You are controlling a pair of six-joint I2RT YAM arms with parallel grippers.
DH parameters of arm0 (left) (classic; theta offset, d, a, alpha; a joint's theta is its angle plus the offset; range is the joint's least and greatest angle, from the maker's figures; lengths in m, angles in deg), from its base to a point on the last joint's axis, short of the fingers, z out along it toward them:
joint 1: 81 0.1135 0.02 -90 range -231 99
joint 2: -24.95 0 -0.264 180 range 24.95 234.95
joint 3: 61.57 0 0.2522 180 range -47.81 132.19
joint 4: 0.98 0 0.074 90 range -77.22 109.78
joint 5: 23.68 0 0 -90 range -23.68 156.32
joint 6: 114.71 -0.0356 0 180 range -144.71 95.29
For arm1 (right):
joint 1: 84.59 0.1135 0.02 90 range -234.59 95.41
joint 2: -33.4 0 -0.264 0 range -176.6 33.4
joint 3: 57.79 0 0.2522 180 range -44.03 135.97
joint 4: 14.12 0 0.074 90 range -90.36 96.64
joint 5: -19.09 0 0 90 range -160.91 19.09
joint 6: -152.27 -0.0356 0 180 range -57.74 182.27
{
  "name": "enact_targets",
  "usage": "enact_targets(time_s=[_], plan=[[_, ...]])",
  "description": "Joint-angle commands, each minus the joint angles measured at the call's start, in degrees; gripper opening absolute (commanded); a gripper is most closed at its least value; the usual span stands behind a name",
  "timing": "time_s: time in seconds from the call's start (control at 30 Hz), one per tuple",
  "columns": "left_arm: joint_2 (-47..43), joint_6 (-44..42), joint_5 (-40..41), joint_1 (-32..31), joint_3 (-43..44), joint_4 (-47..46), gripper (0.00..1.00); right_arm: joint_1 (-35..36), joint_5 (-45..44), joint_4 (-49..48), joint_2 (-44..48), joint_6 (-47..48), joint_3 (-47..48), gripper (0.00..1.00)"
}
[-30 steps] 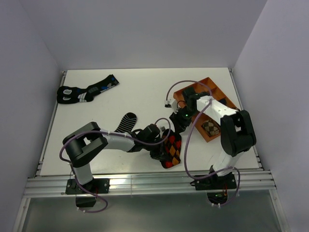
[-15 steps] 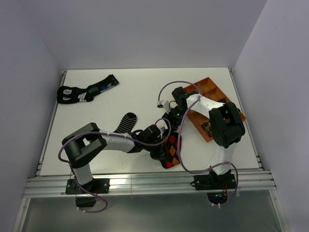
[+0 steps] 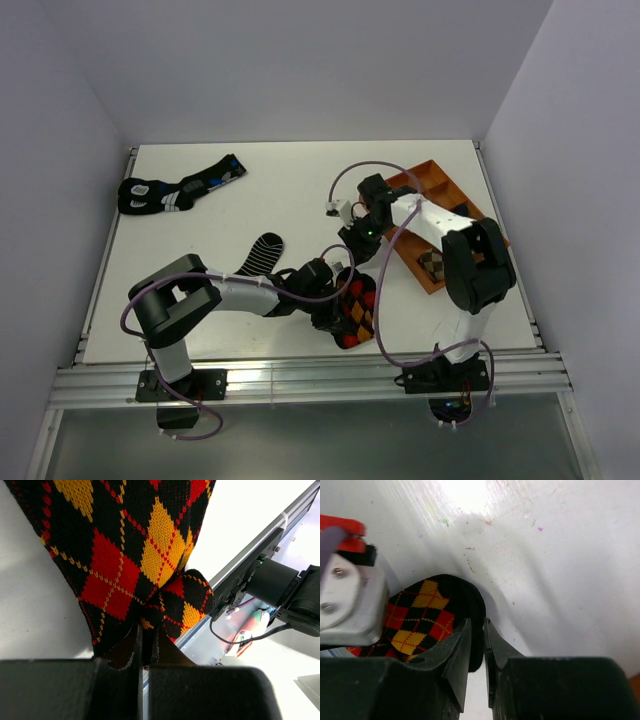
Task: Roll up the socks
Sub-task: Roll the sock at the center of the board.
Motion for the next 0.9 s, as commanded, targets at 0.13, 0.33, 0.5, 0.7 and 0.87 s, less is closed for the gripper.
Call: enact_targets(time_s=[0.13,0.33,0.5,0.7,0.87], plan=[[1.4,-1.0,4.7,-1.5,-0.8,5.8,0.00,0.2,-2.5,0.3,8.8,-1.5,-0.5,0.23],[1.4,-0.5,5.1,-2.0,-1.3,4.4,0.00,0.2,-1.3,1.1,6.5,0.3,-1.3,0.45],[1.7,-0.4,5.1,-2.0,-1.1,4.4,0.00,0.3,1.6,2.0,1.7,1.7,0.3,0.46],[1.5,-0.5,5.1,-2.1,-1.3,4.5,0.00,0.7,2.7,1.6,0.4,2.4,0.6,0.48],[1.5,-0.3,5.1,-2.1,-1.5,4.2,0.00,1.2,2.5,0.9,-1.3,2.3,0.3,0.47]])
